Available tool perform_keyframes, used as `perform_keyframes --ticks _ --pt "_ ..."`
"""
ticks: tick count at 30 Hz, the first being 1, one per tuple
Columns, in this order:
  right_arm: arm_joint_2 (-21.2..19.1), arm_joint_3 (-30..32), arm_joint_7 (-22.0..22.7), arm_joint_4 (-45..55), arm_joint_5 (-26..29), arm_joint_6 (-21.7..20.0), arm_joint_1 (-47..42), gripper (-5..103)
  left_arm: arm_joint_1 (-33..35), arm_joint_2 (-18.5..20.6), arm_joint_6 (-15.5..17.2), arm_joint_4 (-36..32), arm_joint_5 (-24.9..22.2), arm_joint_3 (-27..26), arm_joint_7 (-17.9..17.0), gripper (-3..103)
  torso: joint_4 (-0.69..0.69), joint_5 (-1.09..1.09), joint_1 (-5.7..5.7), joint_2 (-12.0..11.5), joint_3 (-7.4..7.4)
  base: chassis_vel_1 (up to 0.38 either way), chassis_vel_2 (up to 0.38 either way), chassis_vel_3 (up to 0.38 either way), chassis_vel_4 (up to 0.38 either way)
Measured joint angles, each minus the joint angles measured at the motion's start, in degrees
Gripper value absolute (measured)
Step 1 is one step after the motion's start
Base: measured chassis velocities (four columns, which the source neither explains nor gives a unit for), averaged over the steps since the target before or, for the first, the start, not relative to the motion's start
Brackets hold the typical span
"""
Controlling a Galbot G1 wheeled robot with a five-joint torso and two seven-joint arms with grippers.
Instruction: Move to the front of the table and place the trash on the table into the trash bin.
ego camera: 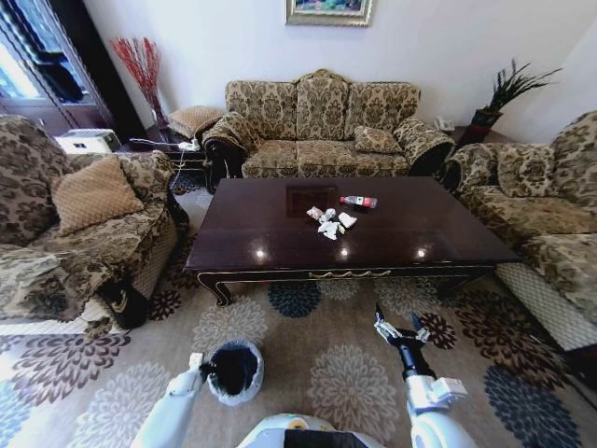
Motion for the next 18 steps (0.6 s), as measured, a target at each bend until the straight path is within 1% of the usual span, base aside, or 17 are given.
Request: perform_keyframes --ticks 1,4,5,6,8,9,10,11,12,13,14,16,17,18 --pt "0.07 -0.02 -0.02 -0.25 0.22 0.12 0.32 100 1.51 0.43 0.17 -2.27 -0.78 -0.39 -0.13 0 -0.02 0.0 0.0 0.0 0.0 0.0 0.0 0.0 0.0" --pt "0.31 -0.31 0.29 -1.57 1.52 0.94 1.93 100 7.73 2.14 1.0 -12.92 -4.43 -2.78 -0.77 0 -0.05 0.03 0.0 0.0 -0.01 0.0 0.0 0.0 0.0" --pt "0.31 -0.31 0.29 -1.57 1.52 0.94 1.93 100 7.73 2.14 1.0 -12.92 -4.43 -2.78 -0.77 0 -0.05 0.03 0.0 0.0 -0.01 0.0 0.0 0.0 0.0" --pt "0.35 -0.5 0.54 -1.93 2.35 1.28 2.51 100 9.62 2.36 1.22 -16.42 -5.41 -3.95 -0.97 0 -0.05 0.02 0.0 0.0 -0.01 0.0 0.0 0.0 0.0" --pt "0.41 -0.6 0.52 -2.82 4.06 1.89 3.73 100 14.53 2.43 2.25 -25.74 -8.13 -8.08 -1.71 0 -0.07 0.02 0.0 0.0 -0.01 0.0 0.0 0.0 0.0" --pt "0.41 -0.6 0.52 -2.82 4.06 1.89 3.73 100 14.53 2.43 2.25 -25.74 -8.13 -8.08 -1.71 0 -0.07 0.02 0.0 0.0 -0.01 0.0 0.0 0.0 0.0" --pt "0.42 -0.52 0.35 -3.12 4.06 2.08 4.04 100 15.85 2.42 2.43 -27.96 -8.75 -9.01 -1.86 0 -0.07 0.04 0.0 0.0 -0.01 0.0 0.0 0.0 0.0" --pt "0.38 -0.11 -0.92 -4.1 3.62 2.87 4.82 100 19.5 2.38 2.79 -32.9 -10.4 -11.26 -2.2 0 -0.07 0.05 0.0 0.0 -0.01 0.0 0.0 0.0 0.0" --pt "0.3 0.09 -1.63 -4.52 3.43 3.13 5.18 100 21.41 2.33 2.93 -35.11 -11.04 -12.31 -2.23 0 -0.05 0.03 0.0 0.0 -0.01 0.0 0.0 0.0 0.0" --pt "0.3 0.09 -1.63 -4.52 3.43 3.13 5.18 100 21.41 2.33 2.93 -35.11 -11.04 -12.31 -2.23 0 -0.05 0.03 0.0 0.0 -0.01 0.0 0.0 0.0 0.0" --pt "0.17 0.17 -2.09 -5.15 3.38 3.41 6.12 100 25.05 2.12 3.11 -39.85 -12.45 -14.51 -2.33 0 -0.03 -0.03 0.0 0.0 -0.01 0.0 0.0 0.0 0.0" --pt "0.37 0.21 -1.91 -5.76 3.34 3.79 7.45 100 28.61 1.57 3.37 -46.3 -14.57 -17.64 -2.45 0 -0.01 0.03 0.0 0.0 -0.01 0.0 0.0 0.0 0.0" --pt "0.44 0.28 -1.88 -5.92 3.26 3.86 7.72 100 29.49 1.39 3.42 -48.26 -15.31 -18.57 -2.54 0 0.0 0.04 0.0 0.0 -0.01 0.0 0.0 0.0 0.0" --pt "0.44 0.28 -1.88 -5.92 3.26 3.86 7.72 100 29.49 1.39 3.42 -48.26 -15.31 -18.57 -2.54 0 0.0 0.04 0.0 0.0 -0.01 0.0 0.0 0.0 0.0"
